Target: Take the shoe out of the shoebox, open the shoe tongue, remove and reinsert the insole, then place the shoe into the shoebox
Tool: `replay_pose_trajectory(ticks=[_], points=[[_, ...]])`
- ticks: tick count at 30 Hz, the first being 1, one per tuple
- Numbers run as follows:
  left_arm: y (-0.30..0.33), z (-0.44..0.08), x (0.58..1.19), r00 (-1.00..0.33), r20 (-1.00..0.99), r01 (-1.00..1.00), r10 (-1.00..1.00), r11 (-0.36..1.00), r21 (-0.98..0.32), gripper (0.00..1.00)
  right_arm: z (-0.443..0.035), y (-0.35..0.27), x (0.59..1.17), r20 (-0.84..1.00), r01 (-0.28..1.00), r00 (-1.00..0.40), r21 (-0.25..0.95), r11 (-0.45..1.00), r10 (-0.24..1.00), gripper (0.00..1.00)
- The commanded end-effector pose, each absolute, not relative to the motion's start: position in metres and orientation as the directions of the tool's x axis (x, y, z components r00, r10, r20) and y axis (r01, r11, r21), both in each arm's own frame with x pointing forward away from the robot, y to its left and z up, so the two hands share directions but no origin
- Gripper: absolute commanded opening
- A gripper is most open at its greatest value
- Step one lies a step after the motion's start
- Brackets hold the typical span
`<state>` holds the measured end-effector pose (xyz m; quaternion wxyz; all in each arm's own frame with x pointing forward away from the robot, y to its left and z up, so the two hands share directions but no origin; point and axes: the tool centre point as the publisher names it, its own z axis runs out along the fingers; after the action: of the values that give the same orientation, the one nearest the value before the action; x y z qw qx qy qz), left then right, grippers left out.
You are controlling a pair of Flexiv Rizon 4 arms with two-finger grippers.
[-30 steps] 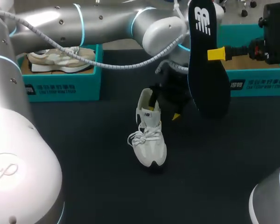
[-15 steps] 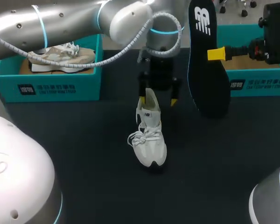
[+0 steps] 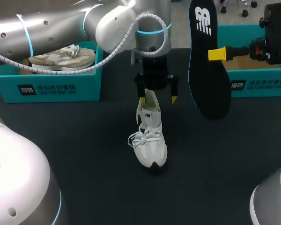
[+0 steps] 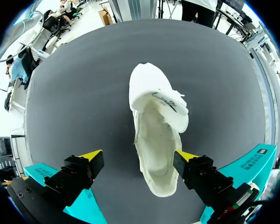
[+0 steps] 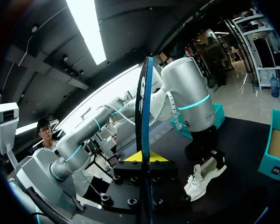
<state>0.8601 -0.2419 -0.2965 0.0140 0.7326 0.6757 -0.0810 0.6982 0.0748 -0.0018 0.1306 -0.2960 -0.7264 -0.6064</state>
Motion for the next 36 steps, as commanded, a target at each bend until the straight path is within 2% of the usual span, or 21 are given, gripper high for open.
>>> replay_pose_trajectory(ticks=[1, 4, 10, 18, 32, 36], points=[[-0.228, -0.277, 0.856, 0.069, -0.26, 0.996, 0.963, -0.082, -0.04, 1.0, 0.0, 0.073, 0.712, 0.622, 0.638, -0.737, 0.769, -0.032, 0.264, 0.0], [-0.227, -0.262, 0.857, 0.057, -0.34, 0.998, 0.939, -0.064, -0.009, 1.0, 0.005, 0.071, 0.725, 0.705, 0.708, -0.674, 0.702, -0.078, 0.221, 0.0], [-0.222, -0.237, 0.86, 0.036, -0.519, 0.999, 0.854, -0.028, 0.023, 1.0, 0.008, 0.067, 0.756, 0.774, 0.77, -0.603, 0.628, -0.11, 0.195, 0.0], [-0.223, -0.202, 0.866, 0.014, -0.708, 1.0, 0.706, -0.024, -0.004, 1.0, 0.019, 0.053, 0.792, 0.791, 0.779, -0.577, 0.608, -0.152, 0.204, 0.0], [-0.223, -0.202, 0.866, 0.014, -0.708, 1.0, 0.706, -0.024, -0.004, 1.0, 0.019, 0.053, 0.792, 0.791, 0.779, -0.577, 0.608, -0.152, 0.204, 0.0], [-0.222, -0.192, 0.868, 0.008, -0.795, 1.0, 0.606, 0.012, 0.019, 1.0, 0.013, 0.05, 0.798, 0.827, 0.806, -0.529, 0.56, -0.192, 0.191, 0.0]])
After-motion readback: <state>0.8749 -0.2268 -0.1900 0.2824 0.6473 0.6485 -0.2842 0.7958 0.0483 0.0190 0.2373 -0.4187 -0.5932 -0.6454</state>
